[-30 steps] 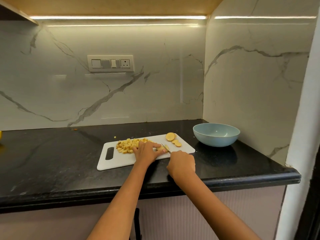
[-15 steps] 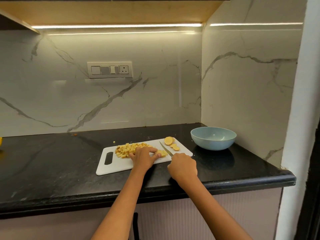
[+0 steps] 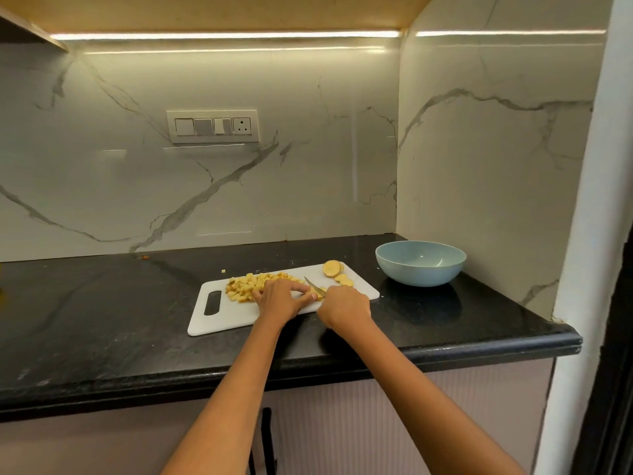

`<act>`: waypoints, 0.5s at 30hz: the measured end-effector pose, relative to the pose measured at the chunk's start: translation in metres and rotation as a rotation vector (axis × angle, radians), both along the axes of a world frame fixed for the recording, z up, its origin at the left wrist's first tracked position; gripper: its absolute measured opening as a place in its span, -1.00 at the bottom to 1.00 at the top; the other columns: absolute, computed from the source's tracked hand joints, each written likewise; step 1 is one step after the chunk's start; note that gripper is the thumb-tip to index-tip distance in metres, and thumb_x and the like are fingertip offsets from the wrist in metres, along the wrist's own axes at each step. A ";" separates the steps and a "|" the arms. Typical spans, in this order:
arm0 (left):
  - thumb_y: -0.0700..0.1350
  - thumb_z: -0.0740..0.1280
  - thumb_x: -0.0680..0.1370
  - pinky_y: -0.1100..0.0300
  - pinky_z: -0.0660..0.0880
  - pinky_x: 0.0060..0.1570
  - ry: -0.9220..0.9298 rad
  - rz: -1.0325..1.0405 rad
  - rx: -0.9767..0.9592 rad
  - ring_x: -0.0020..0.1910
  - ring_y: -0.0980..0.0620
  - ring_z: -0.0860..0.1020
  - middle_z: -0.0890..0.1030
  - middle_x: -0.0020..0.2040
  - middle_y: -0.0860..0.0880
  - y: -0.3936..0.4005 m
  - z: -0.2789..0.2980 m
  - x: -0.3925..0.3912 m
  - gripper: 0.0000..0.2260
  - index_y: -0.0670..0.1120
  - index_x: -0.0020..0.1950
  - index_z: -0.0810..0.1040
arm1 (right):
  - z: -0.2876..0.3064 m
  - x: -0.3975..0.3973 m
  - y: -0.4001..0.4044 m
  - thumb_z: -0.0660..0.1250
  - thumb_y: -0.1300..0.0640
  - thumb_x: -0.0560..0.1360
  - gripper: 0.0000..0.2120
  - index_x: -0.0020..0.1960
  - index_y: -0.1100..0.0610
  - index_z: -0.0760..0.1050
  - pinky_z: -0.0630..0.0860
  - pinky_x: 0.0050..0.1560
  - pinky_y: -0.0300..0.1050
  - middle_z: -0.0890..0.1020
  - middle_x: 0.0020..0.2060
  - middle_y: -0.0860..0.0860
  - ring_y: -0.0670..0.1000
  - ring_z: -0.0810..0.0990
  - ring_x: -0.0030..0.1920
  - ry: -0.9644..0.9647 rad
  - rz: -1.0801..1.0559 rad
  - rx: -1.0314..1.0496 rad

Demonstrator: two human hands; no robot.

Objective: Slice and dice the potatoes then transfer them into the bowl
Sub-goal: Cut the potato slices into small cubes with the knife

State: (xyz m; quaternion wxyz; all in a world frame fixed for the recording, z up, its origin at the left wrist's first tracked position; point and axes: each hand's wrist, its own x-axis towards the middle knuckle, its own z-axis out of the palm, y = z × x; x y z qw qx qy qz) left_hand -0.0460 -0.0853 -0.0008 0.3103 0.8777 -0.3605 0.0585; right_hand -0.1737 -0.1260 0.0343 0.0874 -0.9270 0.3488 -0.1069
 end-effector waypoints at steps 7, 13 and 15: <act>0.16 0.33 0.47 -0.02 0.09 0.27 -0.039 0.017 0.010 0.34 -0.05 0.29 0.52 0.27 0.07 0.000 0.000 -0.001 -0.76 0.14 0.08 0.62 | -0.011 -0.017 0.002 0.11 0.16 0.60 -0.74 0.23 0.17 0.45 0.39 -0.05 -0.16 0.55 0.13 0.09 0.07 0.54 0.11 0.081 0.043 -0.132; 0.14 0.31 0.49 -0.01 0.08 0.26 -0.055 0.016 0.009 0.34 -0.04 0.28 0.51 0.27 0.05 0.000 -0.003 -0.002 -0.76 0.13 0.10 0.61 | -0.010 -0.014 0.000 0.13 0.17 0.60 -0.75 0.22 0.18 0.46 0.43 -0.03 -0.17 0.56 0.11 0.09 0.05 0.56 0.09 0.064 0.043 -0.186; 0.11 0.30 0.51 0.00 0.08 0.25 -0.051 0.016 -0.010 0.34 -0.03 0.28 0.51 0.27 0.06 0.000 -0.003 -0.002 -0.77 0.11 0.12 0.60 | -0.011 -0.014 -0.002 0.13 0.15 0.60 -0.75 0.21 0.19 0.47 0.45 -0.03 -0.16 0.57 0.09 0.09 0.05 0.57 0.07 0.035 0.037 -0.162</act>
